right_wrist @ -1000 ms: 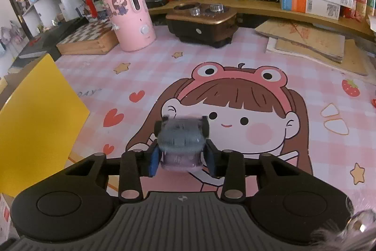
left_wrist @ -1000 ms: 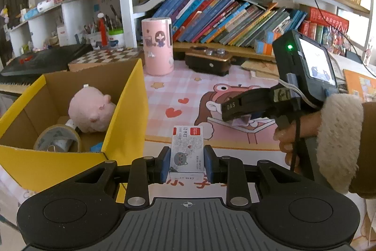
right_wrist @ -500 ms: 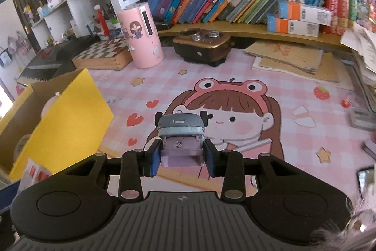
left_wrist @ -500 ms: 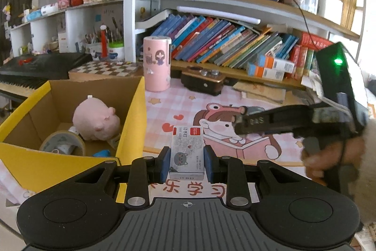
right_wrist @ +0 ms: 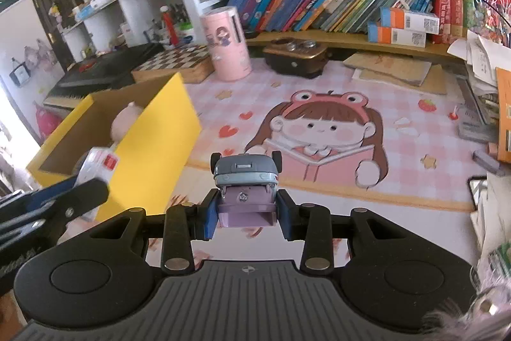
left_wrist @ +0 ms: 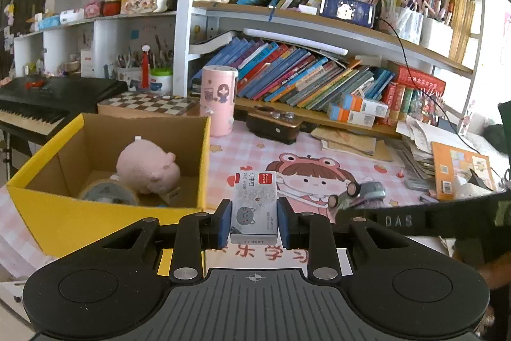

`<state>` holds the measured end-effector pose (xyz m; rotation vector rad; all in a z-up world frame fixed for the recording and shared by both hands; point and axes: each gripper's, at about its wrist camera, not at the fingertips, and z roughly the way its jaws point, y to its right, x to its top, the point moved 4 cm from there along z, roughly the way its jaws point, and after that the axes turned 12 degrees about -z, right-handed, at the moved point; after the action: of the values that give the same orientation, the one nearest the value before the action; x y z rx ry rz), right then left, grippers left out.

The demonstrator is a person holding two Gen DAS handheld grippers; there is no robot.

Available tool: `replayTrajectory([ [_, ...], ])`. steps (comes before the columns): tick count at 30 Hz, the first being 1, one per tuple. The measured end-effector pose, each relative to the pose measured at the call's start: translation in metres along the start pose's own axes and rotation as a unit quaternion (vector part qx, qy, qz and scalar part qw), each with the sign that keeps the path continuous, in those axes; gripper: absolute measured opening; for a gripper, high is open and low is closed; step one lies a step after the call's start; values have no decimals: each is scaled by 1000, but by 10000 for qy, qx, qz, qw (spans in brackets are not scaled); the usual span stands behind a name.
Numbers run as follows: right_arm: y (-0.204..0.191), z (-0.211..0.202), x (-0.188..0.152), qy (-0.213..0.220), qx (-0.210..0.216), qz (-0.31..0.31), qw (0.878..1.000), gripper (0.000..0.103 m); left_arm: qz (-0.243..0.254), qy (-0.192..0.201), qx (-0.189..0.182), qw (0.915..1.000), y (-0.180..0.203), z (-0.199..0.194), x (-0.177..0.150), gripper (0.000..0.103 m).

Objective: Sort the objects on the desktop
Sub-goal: 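Carry the card box and toy car up toward the yellow box with both grippers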

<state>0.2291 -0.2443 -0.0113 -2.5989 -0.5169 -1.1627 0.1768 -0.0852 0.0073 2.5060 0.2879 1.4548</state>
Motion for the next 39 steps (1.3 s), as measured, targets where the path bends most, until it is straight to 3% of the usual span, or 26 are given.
replayTrajectory([
  [7,-30,-12,-14,-76,-126,36,9999,35,1,-50,-156,9999,-21,-20,-9,28],
  [20,-98,-31,-46,-319,-39,-67,9995,35,-207,-291,-121,9993,-71,-63,-28,28],
  [39,-167,-54,-85,-383,-7,-19,9993,35,-64,-369,-177,9991,-110,-118,-51,28],
])
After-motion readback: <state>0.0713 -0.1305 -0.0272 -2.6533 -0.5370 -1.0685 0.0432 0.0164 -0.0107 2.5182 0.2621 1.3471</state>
